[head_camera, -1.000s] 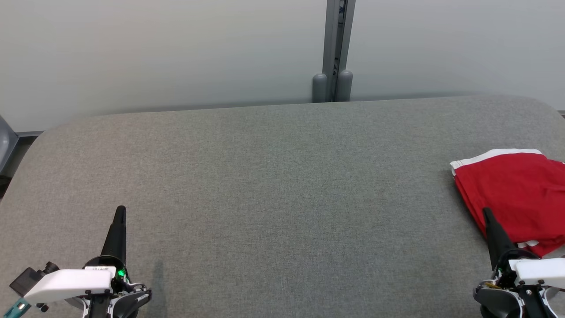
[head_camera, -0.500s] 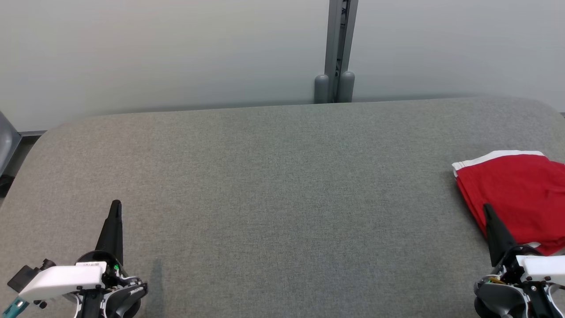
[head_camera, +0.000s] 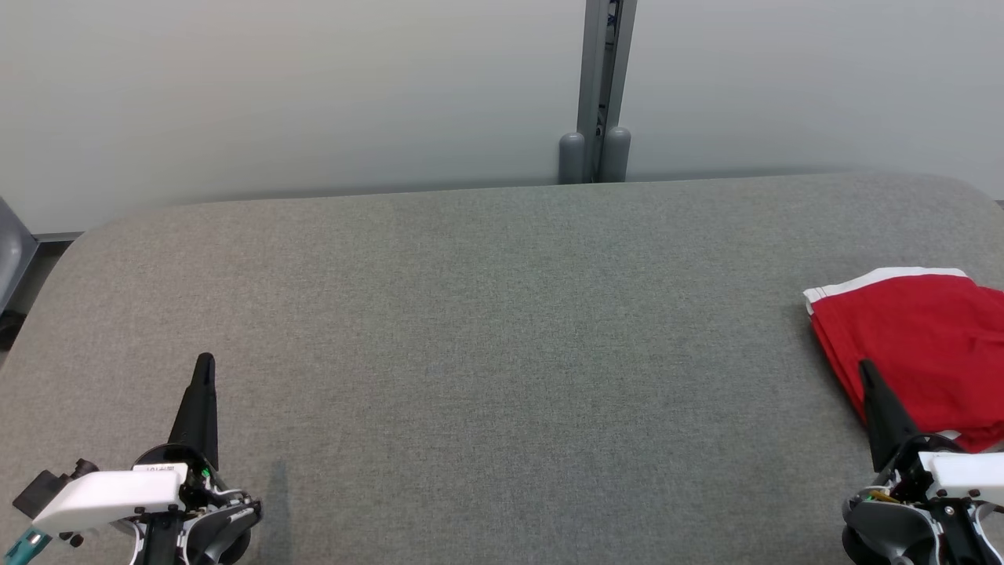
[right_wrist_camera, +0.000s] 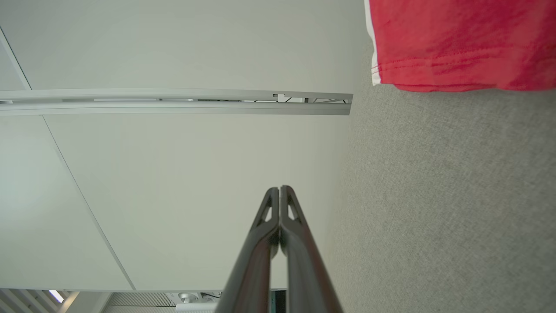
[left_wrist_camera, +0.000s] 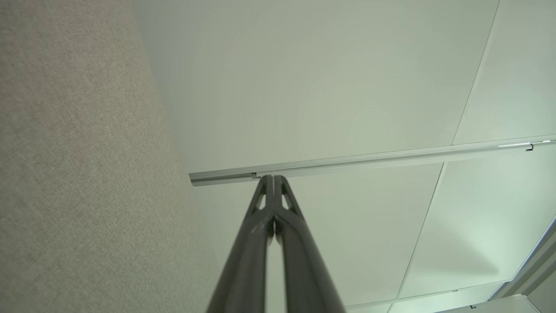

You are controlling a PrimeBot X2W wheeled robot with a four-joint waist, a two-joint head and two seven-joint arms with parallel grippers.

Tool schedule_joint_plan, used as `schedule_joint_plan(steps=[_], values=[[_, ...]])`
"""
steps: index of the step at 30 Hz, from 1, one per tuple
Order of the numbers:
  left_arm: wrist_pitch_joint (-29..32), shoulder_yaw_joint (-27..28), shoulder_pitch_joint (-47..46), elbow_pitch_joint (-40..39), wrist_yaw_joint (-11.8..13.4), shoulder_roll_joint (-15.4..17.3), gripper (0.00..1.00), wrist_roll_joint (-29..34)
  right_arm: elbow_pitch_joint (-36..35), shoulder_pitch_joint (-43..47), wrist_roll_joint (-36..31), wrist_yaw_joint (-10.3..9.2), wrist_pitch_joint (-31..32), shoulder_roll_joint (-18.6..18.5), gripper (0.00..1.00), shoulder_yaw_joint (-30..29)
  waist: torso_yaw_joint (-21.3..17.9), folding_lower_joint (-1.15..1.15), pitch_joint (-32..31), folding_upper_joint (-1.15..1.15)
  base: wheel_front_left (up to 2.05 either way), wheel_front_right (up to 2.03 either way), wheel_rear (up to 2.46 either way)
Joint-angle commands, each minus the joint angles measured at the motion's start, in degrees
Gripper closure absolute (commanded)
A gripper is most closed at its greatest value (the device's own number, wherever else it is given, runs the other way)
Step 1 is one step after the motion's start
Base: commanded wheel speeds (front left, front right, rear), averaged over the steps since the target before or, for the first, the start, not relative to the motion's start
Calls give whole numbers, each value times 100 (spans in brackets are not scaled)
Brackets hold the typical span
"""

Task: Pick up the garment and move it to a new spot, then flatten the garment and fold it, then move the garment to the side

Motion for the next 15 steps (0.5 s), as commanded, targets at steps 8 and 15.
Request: schedule_joint_plan(steps=[8,15], values=[[29,45,-101,7,-25,-5,100,19,15,-49,-30,2,45,-5,100,-28,0,0,0,0,0,0,0],[42,60,-102,8,-25,-12,100,32,16,-50,-34,2,49,3,100,-43,0,0,0,0,0,0,0]])
